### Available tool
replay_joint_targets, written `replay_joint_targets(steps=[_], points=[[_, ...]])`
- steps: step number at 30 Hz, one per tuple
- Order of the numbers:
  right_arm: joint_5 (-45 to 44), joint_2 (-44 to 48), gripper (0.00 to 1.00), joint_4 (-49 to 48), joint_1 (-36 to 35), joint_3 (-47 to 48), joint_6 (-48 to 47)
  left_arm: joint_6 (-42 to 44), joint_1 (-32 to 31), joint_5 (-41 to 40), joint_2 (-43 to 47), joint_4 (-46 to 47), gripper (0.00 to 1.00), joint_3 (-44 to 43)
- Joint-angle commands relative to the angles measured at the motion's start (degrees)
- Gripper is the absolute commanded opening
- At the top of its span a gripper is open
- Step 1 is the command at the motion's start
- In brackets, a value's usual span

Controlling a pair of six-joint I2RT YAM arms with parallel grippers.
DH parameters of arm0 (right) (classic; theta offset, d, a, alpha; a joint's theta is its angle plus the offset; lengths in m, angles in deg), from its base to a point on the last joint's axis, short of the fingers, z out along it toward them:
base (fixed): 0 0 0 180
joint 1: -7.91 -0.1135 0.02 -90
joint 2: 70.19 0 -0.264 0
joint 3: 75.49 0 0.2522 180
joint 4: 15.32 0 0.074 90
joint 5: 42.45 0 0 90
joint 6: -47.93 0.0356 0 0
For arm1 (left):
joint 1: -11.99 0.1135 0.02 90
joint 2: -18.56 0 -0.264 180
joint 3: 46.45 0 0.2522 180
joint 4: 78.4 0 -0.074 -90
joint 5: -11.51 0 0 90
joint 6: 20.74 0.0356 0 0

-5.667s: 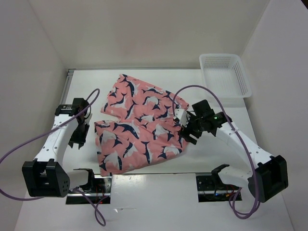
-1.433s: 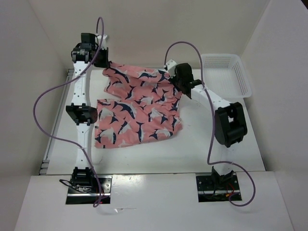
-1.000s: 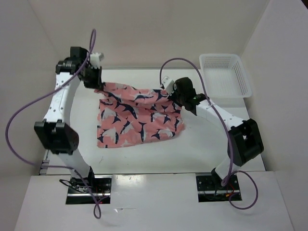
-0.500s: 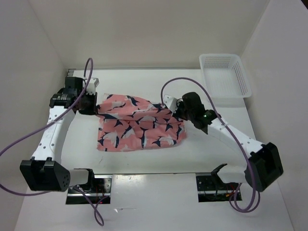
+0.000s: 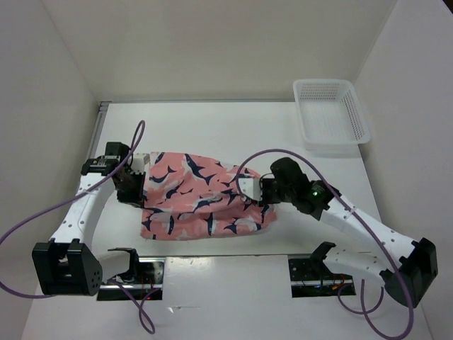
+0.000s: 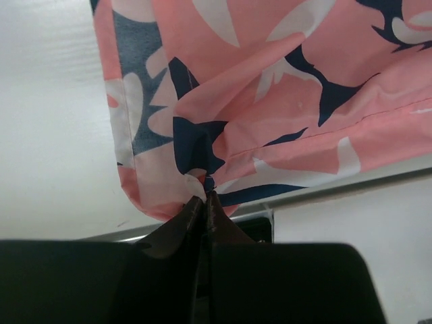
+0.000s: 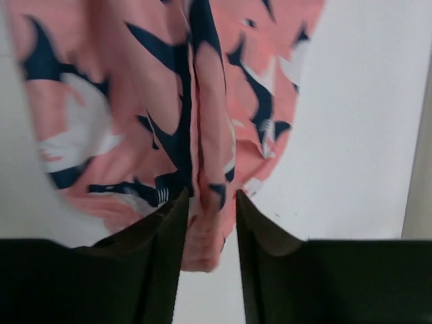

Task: Fold and stack the shorts
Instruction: Fold the shorts

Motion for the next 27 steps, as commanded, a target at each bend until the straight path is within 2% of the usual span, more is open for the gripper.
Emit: replay_joint_targets(steps=[1, 3, 5, 8, 11, 13, 16, 17, 20, 21, 23, 26, 27], points=[[2.99, 3.58, 0.42, 8.61, -6.36, -0.44, -0.57, 0.23, -0.62, 0.59, -0.24, -5.14, 0.10, 1.38], [2.99, 5.42, 0.59, 10.99, -11.10, -0.44, 0.05, 0.23, -0.62, 0.58, -0.24, -5.14, 0.12, 1.38], [2.99, 6.57, 0.62, 15.12, -15.14, 0.09, 0.05, 0.23, -2.02, 1.11, -1.46, -5.14, 0.15, 1.38], [2.46, 7.46, 0.64, 16.63, -16.83, 1.13, 0.05, 0.23, -3.26, -0.03, -2.08, -6.27, 0.18, 1.38], [-2.54, 6.06, 0.64, 9.55, -16.83, 1.14, 3.65, 0.23, -4.66, -2.14, -2.08, -7.50, 0.25, 1.38], [-3.95, 1.86, 0.64, 7.06, -16.83, 1.75, 5.94, 0.23, -5.27, -1.62, -2.08, -8.04, 0.27, 1.38], [-1.60, -4.38, 0.64, 1.88, -12.80, 4.21, 10.85, 0.23, -6.41, -2.14, -2.08, -8.04, 0.37, 0.86], [-0.80, -5.80, 0.64, -0.75, -11.48, 4.83, 12.17, 0.23, -7.03, -3.36, -2.60, -8.56, 0.44, -0.28], [2.54, -11.60, 0.64, -3.84, -4.72, 7.99, 19.11, 0.23, -8.79, -11.16, -2.61, -9.18, 0.54, 0.32], [3.24, -12.83, 0.64, -5.59, -2.53, 9.21, 20.95, 0.23, -8.79, -16.68, -2.61, -10.31, 0.56, 0.33], [4.91, -15.55, 0.64, -7.27, 4.33, 9.75, 25.61, 0.23, -8.79, -19.97, -1.83, -13.38, 0.63, 0.94], [4.92, -20.11, 0.62, -10.61, 11.36, 10.37, 32.38, 0.23, -8.09, -17.45, -1.12, -14.63, 0.67, -3.26], [4.92, -21.79, 0.62, -10.62, 12.60, 11.15, 34.05, 0.23, -6.78, -16.22, -1.81, -12.45, 0.70, -4.58]])
